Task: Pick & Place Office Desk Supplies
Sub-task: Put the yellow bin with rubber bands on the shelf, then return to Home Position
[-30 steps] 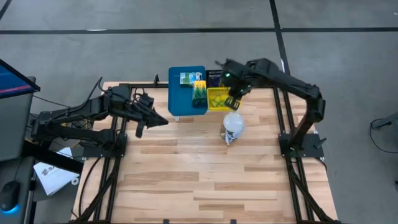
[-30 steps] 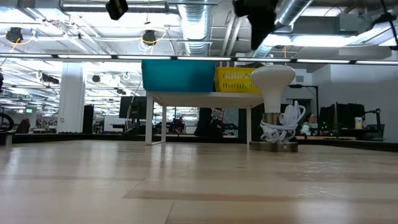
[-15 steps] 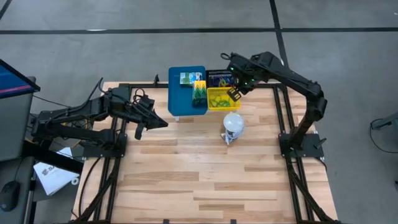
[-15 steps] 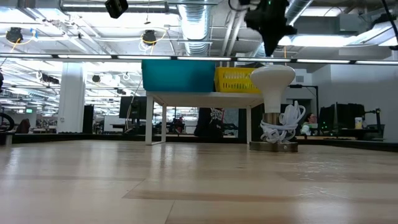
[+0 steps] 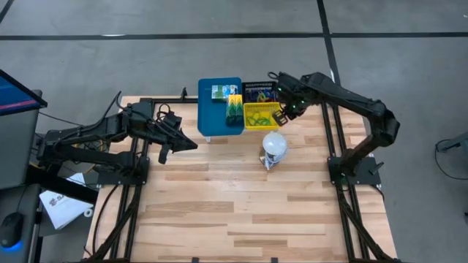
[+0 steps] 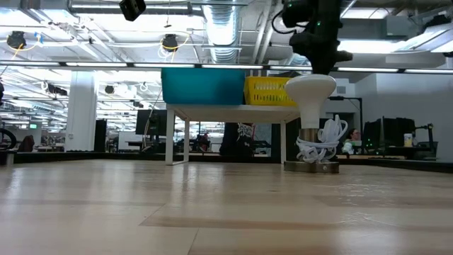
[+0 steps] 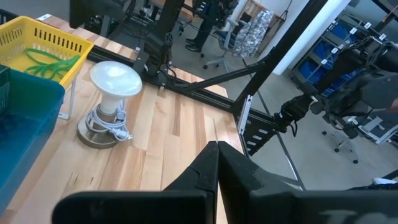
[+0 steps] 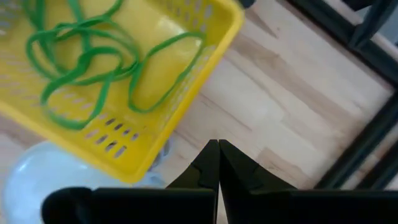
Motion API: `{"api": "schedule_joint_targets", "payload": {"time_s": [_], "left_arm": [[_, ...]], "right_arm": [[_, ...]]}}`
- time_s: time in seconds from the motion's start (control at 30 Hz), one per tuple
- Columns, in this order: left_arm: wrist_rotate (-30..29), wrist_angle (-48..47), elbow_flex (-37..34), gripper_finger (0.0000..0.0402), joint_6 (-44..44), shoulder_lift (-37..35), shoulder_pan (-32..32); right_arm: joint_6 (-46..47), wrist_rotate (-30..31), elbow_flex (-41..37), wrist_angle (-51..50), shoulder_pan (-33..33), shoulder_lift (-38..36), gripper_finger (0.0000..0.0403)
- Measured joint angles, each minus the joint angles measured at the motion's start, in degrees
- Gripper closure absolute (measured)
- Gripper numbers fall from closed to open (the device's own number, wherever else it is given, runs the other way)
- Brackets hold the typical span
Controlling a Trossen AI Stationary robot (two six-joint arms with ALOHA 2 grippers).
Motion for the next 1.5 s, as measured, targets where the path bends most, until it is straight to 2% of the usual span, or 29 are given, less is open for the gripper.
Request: {"api": "schedule_joint_targets", "payload": {"time_s": [0.2,1.07,1.37,1.5], "left_arm": [[0.0,0.0,0.0,0.0402,0.0,0.0,0.0],[0.0,0.0,0.0,0.0402,-0.1,0.0,0.0],[0.0,0.0,0.0,0.0402,-0.1,0.0,0.0],[0.0,0.0,0.0,0.0402,-0.1,0.0,0.0]], "right_arm": [[0.6,-0.5,-3.4,1.6,0.3,-1.5,0.0403],[-1.8,-5.0,-3.5,6.0,0.8,-1.6,0.0403],[-1.9,-4.8,-3.5,6.0,1.7,-1.5,0.0403],[-1.3,-1.5,-3.5,3.6,1.7,-1.6,0.0403]]}}
